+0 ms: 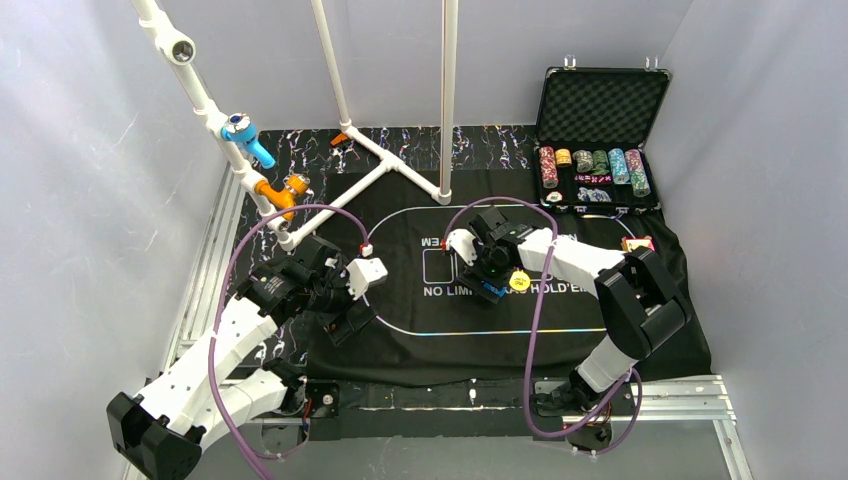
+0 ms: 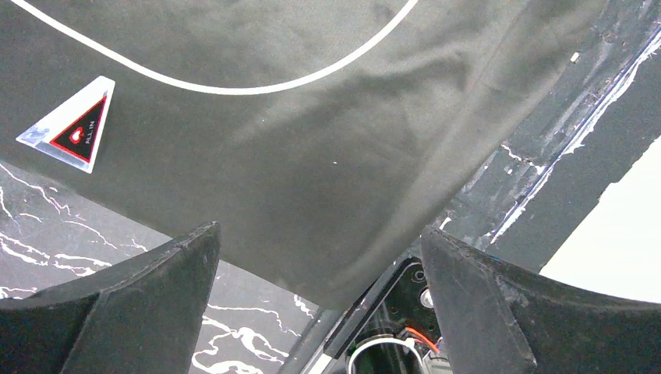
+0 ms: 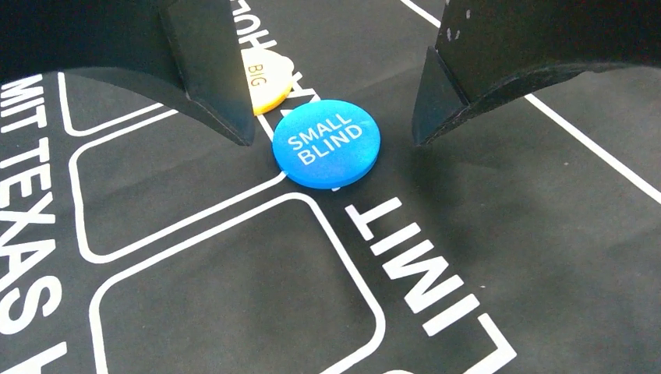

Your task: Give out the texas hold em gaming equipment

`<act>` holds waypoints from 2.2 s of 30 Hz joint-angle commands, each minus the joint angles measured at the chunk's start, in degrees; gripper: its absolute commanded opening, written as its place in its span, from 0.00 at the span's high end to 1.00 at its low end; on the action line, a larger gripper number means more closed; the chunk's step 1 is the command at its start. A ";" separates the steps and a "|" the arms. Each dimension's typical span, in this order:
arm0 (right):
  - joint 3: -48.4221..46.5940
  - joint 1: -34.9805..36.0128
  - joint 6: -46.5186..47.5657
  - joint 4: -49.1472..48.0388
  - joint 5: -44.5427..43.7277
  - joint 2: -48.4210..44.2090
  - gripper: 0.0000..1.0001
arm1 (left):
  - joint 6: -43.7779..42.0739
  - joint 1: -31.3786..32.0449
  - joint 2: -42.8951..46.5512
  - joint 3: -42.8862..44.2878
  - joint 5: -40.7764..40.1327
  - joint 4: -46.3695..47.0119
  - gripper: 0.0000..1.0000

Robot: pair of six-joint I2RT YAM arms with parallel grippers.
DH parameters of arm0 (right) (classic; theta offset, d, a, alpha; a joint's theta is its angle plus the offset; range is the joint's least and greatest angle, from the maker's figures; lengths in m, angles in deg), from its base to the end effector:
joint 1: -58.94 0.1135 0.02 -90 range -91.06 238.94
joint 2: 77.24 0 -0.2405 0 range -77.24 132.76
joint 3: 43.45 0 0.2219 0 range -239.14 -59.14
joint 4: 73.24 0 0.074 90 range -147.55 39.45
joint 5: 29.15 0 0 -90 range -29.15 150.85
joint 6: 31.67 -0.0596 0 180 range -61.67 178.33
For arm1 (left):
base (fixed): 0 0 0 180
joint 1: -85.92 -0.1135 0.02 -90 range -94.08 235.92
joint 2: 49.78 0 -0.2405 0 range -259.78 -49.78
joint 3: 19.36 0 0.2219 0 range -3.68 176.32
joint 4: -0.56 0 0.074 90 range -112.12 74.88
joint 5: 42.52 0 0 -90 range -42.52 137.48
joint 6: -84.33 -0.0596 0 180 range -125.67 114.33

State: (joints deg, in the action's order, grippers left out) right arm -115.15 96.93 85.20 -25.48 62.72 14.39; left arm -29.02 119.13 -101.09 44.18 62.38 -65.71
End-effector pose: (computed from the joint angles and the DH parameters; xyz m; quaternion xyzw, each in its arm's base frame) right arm 0.2243 0.1777 0.1547 -0.5287 0.8263 0.0347 0.1910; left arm 0.1287 -0.1025 0.2417 0.4821 0.8116 -0.1492 0.2943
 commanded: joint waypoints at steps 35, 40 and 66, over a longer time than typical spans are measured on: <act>7.30 -5.34 12.57 15.67 -3.84 -15.75 0.55 | -0.14 0.27 -0.71 1.53 1.32 -0.67 0.01; 10.74 -12.90 18.49 16.32 -2.33 -16.38 0.57 | -0.13 0.25 -0.82 1.63 1.37 -0.81 0.01; 2.97 -13.74 7.63 12.09 2.89 -13.54 0.10 | 0.00 0.27 -1.26 1.61 1.72 -0.51 0.01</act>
State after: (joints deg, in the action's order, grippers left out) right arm -107.21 82.95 98.68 -9.96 63.64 -1.23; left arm -29.02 119.16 -102.56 44.18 62.97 -65.64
